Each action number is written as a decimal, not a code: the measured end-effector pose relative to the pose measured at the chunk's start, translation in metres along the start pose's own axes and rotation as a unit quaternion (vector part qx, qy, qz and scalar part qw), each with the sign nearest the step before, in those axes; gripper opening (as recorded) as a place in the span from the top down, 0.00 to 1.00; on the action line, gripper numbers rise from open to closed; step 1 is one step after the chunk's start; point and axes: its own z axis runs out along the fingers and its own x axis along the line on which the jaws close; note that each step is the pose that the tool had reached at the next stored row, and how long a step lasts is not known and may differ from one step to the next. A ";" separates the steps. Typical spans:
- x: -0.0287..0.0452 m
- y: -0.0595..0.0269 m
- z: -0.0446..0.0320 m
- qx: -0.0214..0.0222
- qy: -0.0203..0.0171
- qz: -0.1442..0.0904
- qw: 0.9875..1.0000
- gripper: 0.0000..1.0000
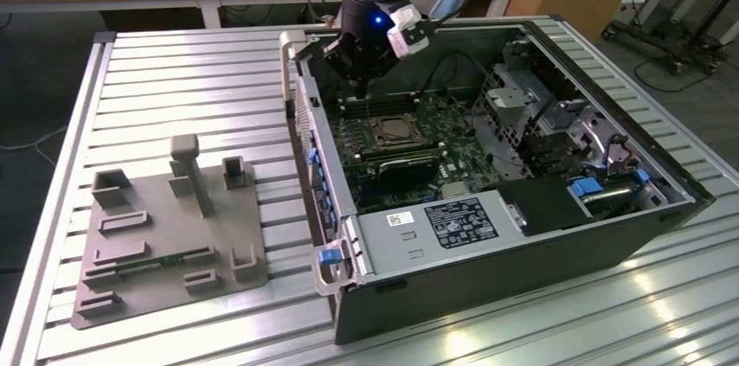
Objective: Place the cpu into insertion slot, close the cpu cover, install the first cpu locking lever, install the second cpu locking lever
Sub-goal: 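Install the first cpu locking lever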
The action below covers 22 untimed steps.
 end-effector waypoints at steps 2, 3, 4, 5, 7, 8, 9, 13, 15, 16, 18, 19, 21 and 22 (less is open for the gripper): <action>-0.0031 0.0001 0.0000 0.000 0.000 0.000 1.000 0.90; -0.0050 0.0001 0.0001 0.000 0.000 0.000 1.000 0.90; -0.0068 0.0002 0.0001 0.000 0.000 0.000 1.000 0.90; -0.0087 0.0002 0.0001 0.000 0.000 -0.001 1.000 0.90; -0.0127 0.0002 0.0002 0.000 0.000 -0.001 1.000 0.90; -0.0147 0.0002 0.0002 0.000 0.000 -0.001 1.000 0.90; -0.0167 0.0002 0.0002 0.000 0.000 -0.001 1.000 0.90; -0.0235 0.0003 0.0004 0.000 0.000 -0.001 1.000 0.90; -0.0265 0.0003 0.0005 0.000 0.000 -0.001 1.000 0.90; -0.0279 0.0003 0.0006 0.000 0.000 -0.001 1.000 0.90; -0.0309 0.0004 0.0007 0.000 0.000 -0.001 1.000 0.90; -0.0322 0.0004 0.0008 0.000 0.000 -0.001 1.000 0.90; -0.0341 0.0003 0.0011 0.000 0.000 -0.001 1.000 0.90; -0.0347 0.0003 0.0012 0.000 0.000 -0.001 1.000 0.90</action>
